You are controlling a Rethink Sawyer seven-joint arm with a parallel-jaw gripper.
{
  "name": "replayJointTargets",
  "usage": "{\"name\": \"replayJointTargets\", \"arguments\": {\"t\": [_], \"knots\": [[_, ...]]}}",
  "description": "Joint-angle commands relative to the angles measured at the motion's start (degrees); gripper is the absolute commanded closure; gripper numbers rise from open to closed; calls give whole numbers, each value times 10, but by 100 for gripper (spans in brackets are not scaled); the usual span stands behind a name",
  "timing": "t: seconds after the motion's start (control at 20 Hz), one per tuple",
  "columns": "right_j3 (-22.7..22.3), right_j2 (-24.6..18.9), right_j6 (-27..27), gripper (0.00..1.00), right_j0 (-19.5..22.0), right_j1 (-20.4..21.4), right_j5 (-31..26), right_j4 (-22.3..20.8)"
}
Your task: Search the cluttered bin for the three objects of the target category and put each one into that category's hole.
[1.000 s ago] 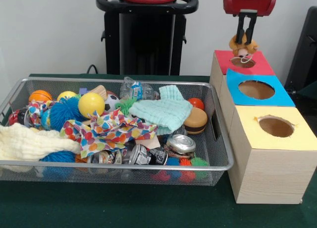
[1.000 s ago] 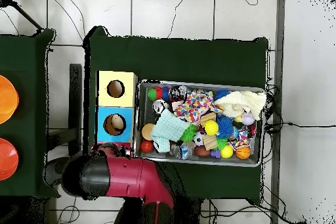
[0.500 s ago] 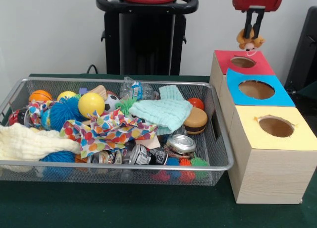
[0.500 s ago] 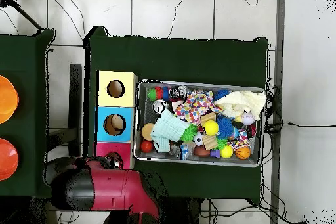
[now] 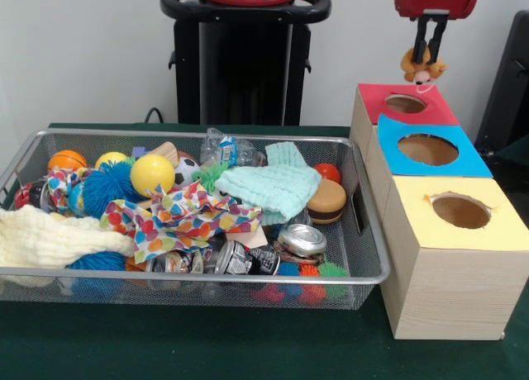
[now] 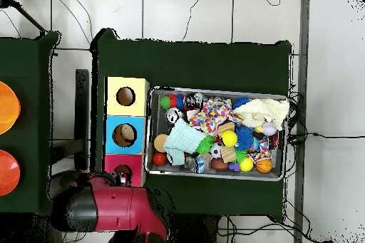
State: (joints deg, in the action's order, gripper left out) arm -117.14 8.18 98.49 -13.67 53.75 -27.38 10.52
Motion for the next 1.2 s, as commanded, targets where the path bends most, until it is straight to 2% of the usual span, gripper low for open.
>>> {"name": "replayJointTargets", "arguments": {"t": [0.05, 0.5, 1.0, 1.1, 1.2], "knots": [[-32, -9, 101, 100, 7, -4, 37, -11], [-35, -11, 102, 100, 7, -7, 46, -9], [-20, 14, 105, 100, -15, 29, -19, -12], [-23, 8, 104, 100, -13, 20, -6, -7], [-32, -6, 107, 100, -8, -16, 47, -4]]}}
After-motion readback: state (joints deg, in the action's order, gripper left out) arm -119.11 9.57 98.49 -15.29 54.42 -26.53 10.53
